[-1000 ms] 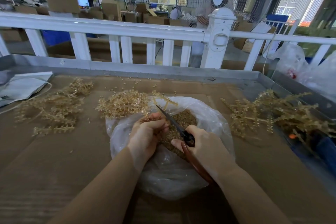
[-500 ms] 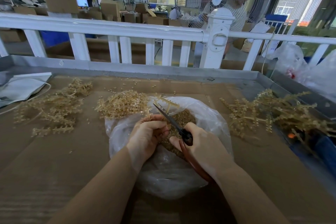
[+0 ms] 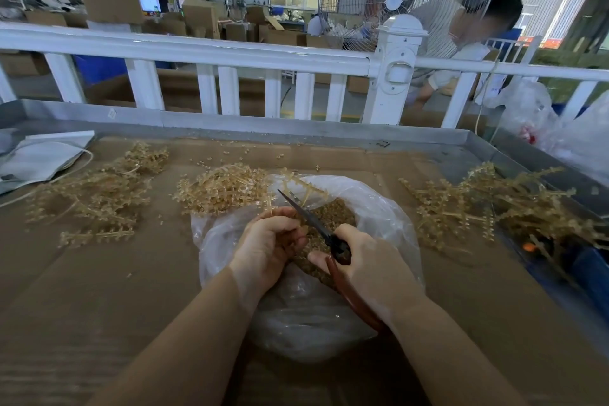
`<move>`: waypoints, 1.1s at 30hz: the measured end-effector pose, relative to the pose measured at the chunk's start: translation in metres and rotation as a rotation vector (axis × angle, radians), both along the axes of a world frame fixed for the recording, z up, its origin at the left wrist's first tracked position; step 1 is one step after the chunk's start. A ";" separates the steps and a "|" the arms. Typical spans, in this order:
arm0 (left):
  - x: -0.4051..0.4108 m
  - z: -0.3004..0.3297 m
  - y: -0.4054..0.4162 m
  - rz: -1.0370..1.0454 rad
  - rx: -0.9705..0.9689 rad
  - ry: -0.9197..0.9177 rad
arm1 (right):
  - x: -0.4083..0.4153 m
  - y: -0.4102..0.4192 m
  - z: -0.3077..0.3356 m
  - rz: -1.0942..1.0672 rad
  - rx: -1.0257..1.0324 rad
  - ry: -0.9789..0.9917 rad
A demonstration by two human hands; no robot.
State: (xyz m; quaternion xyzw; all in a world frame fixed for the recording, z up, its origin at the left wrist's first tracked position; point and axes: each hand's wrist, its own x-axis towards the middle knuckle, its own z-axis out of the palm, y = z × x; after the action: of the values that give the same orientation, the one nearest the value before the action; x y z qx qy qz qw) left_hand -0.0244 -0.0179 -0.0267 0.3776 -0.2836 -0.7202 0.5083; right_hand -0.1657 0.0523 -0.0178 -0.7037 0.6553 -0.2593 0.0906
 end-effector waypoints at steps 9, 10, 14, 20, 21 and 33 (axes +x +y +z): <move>-0.002 -0.001 -0.003 0.096 0.051 0.070 | -0.010 0.006 0.010 -0.012 -0.003 0.037; -0.003 -0.002 -0.003 0.109 0.049 0.079 | -0.011 0.007 0.010 -0.017 -0.012 0.031; -0.004 -0.003 -0.002 0.131 0.034 0.062 | -0.011 0.006 0.006 -0.060 -0.057 0.022; -0.006 -0.004 -0.002 0.154 0.014 0.057 | -0.006 0.003 -0.008 -0.139 -0.068 0.070; -0.006 -0.004 -0.001 0.151 0.010 0.056 | -0.006 0.002 -0.011 -0.147 -0.071 0.075; -0.007 -0.004 -0.002 0.108 -0.001 0.053 | -0.006 0.003 -0.018 -0.144 -0.073 0.064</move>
State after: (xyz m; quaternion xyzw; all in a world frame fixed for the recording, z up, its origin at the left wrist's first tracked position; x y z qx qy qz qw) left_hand -0.0312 -0.0194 -0.0305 0.3727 -0.2496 -0.7013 0.5540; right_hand -0.1715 0.0558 -0.0354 -0.6655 0.6969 -0.2662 0.0248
